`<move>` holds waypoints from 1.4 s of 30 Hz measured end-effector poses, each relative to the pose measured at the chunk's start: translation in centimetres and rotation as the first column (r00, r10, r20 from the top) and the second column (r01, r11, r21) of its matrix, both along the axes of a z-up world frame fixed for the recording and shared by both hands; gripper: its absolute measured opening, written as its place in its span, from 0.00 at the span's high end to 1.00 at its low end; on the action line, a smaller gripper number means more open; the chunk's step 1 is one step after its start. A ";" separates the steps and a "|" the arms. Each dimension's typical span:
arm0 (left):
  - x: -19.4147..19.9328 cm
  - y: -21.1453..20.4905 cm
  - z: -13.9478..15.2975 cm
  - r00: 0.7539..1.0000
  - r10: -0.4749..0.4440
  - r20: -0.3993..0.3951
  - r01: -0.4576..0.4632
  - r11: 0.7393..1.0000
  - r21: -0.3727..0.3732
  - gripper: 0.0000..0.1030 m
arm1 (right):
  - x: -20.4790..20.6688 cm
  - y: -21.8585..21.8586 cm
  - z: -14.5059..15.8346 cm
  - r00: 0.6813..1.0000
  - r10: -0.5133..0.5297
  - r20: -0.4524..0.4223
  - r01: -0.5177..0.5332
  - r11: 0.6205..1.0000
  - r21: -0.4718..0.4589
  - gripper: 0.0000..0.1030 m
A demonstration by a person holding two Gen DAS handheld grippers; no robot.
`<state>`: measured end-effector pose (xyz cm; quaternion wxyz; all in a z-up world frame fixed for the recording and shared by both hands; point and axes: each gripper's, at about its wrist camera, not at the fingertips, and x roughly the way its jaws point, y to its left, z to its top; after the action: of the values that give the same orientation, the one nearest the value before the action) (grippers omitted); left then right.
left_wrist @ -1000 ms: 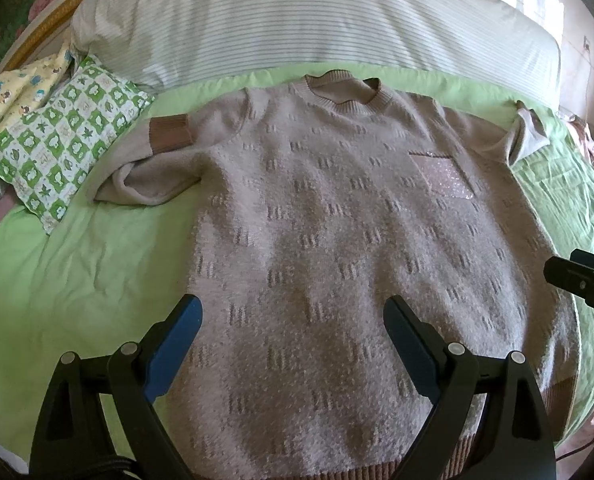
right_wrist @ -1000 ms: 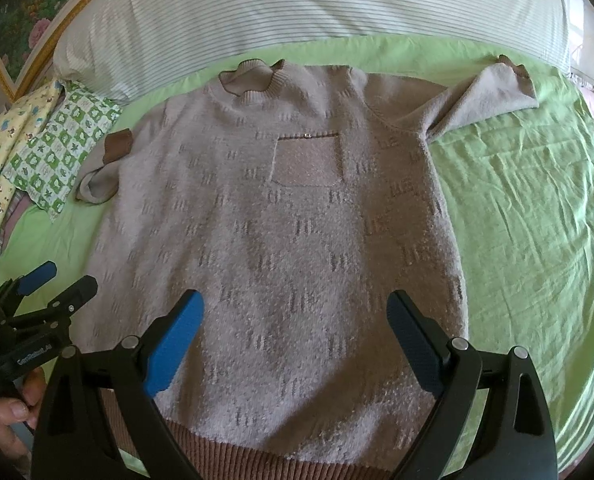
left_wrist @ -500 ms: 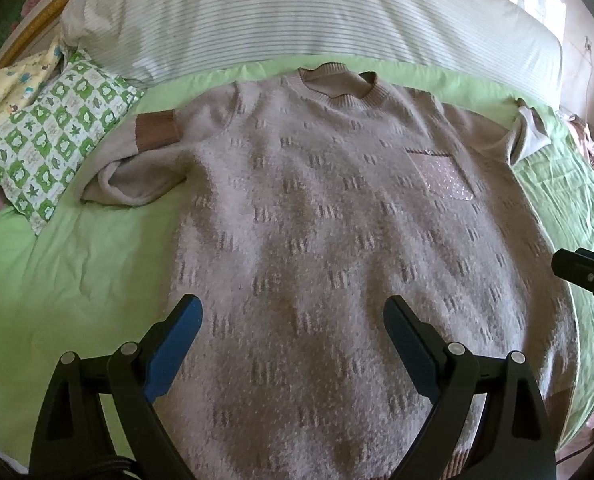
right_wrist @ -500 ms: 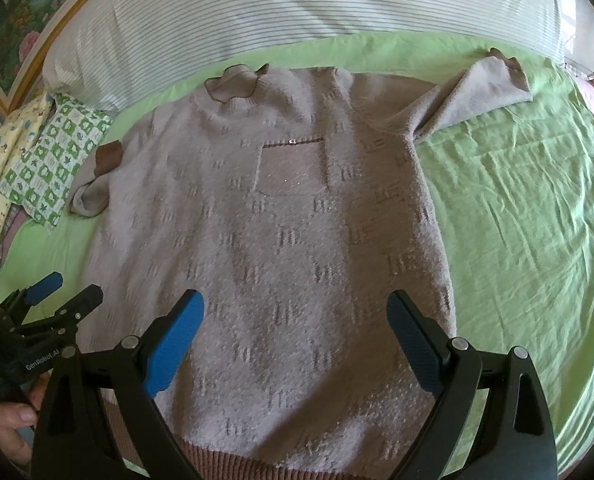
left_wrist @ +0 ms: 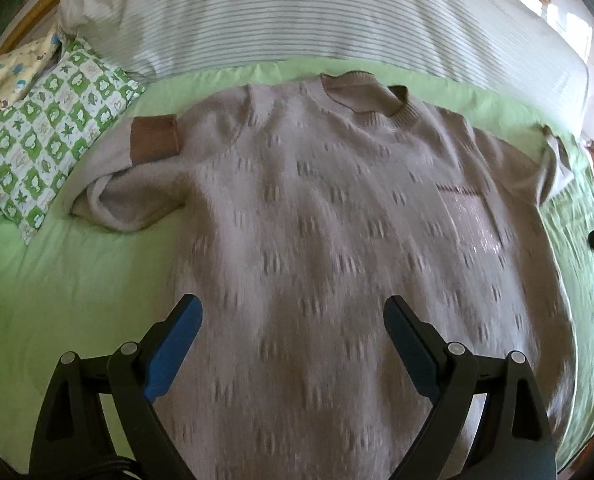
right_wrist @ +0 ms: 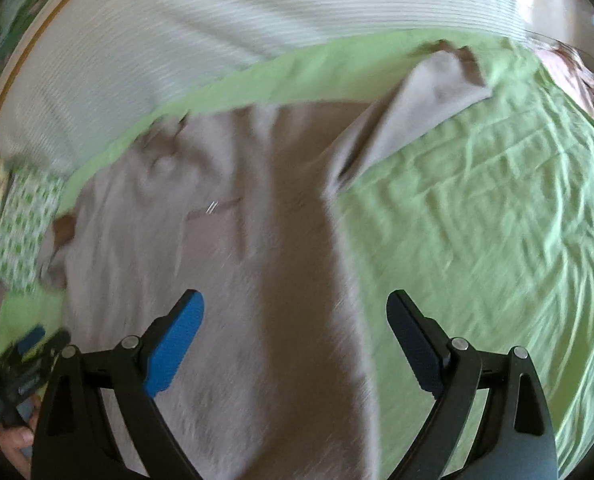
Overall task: Fold small clothes
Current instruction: 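Grasp the brown cuff of a sweater sleeve with the right gripper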
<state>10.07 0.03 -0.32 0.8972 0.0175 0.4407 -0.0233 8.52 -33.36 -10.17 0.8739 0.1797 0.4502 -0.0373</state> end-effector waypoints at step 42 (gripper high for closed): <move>17.2 -1.3 -3.8 0.986 0.013 -0.167 -0.039 0.988 -0.150 0.10 | 18.4 -3.6 12.0 0.937 0.145 0.317 -0.191 0.974 0.119 0.92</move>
<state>27.32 -1.26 -4.16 0.8564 -0.0589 0.5108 -0.0465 26.97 -37.00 1.85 0.9172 0.2083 0.3246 0.0994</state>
